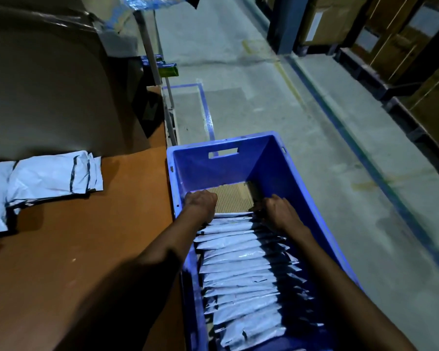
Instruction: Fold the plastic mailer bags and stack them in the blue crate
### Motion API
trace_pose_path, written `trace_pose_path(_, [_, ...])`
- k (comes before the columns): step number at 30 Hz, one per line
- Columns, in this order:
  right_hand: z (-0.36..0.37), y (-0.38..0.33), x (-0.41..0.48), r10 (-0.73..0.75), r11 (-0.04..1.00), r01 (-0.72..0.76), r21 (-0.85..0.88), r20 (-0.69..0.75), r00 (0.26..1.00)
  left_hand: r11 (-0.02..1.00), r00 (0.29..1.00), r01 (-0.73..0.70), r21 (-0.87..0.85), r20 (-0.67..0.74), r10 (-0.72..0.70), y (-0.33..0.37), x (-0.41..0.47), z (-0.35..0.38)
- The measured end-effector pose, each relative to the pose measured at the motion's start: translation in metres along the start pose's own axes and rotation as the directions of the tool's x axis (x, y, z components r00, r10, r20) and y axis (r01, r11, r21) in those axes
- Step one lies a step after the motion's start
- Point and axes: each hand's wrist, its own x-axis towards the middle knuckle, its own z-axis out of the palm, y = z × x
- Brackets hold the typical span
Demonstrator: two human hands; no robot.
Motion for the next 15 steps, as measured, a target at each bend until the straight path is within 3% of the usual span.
trace_pose_path(5, [-0.004,-0.006,0.012,-0.014,0.998,0.018,0.068,-0.061,0.998,0.963,0.999,0.041,-0.267,0.036,-0.033,0.003,0.014,-0.009])
trace_pose_path(8, [-0.007,-0.012,0.025,0.003,0.987,-0.004,0.159,0.005,1.000,0.912,0.995,0.077,-0.404,0.095,-0.042,0.008,0.021,-0.010])
trace_pose_path(13, [-0.001,-0.013,0.031,0.034,0.978,-0.082,0.192,0.242,0.970,0.935,0.921,0.014,-0.354,0.369,0.126,0.011,0.040,0.016])
trace_pose_path(15, [0.001,-0.011,0.027,0.026,0.979,-0.083,0.186,0.291,0.956,0.940,0.894,0.039,-0.338,0.432,0.118,0.013,0.032,0.010])
